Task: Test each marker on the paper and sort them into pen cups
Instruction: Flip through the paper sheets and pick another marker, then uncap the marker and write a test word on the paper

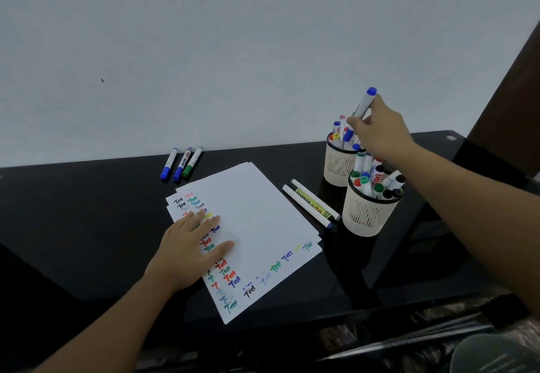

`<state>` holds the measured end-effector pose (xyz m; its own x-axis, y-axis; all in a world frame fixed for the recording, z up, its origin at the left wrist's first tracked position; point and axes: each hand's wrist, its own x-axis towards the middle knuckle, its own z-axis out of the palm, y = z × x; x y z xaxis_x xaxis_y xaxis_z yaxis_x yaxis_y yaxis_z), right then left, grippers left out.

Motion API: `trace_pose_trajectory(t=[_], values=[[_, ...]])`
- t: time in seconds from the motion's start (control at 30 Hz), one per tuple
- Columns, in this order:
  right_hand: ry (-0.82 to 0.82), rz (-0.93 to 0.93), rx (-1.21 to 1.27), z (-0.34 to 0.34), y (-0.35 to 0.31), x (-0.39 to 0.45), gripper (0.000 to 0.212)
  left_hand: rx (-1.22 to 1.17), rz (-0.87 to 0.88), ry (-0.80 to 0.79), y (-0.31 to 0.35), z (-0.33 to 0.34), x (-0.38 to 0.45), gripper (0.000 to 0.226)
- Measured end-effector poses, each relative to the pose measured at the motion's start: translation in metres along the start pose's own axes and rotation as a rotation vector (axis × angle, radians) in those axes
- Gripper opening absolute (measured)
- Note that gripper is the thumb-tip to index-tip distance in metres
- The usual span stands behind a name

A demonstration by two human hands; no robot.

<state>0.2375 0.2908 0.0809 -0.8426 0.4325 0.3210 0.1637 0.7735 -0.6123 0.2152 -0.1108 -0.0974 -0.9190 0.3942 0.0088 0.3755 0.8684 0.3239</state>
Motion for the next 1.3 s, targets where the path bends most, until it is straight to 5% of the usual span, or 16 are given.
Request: trace_pose_trajectory(t=[0.2,0.6,0.83,1.0,1.3], values=[[-0.097,0.036,-0.134,0.004,0.012,0.008,0.027,-0.022,-0.006,0.007,0.001,0.000,0.000,0.098],[-0.205,0.043,-0.269,0.010,0.008,0.018,0.045,-0.034,-0.002,0.020,0.005,-0.004,-0.002,0.101],[-0.043,-0.033,-0.187,0.008,-0.006,0.010,0.054,-0.258,-0.035,0.001,0.008,-0.015,-0.004,0.096],[0.098,-0.322,-0.193,0.020,-0.045,-0.014,0.028,-0.273,-0.084,0.120,-0.004,-0.035,0.005,0.090],[-0.316,-0.549,-0.298,0.136,-0.106,-0.042,0.019,-0.094,-0.124,0.001,-0.049,-0.038,-0.006,0.101]])
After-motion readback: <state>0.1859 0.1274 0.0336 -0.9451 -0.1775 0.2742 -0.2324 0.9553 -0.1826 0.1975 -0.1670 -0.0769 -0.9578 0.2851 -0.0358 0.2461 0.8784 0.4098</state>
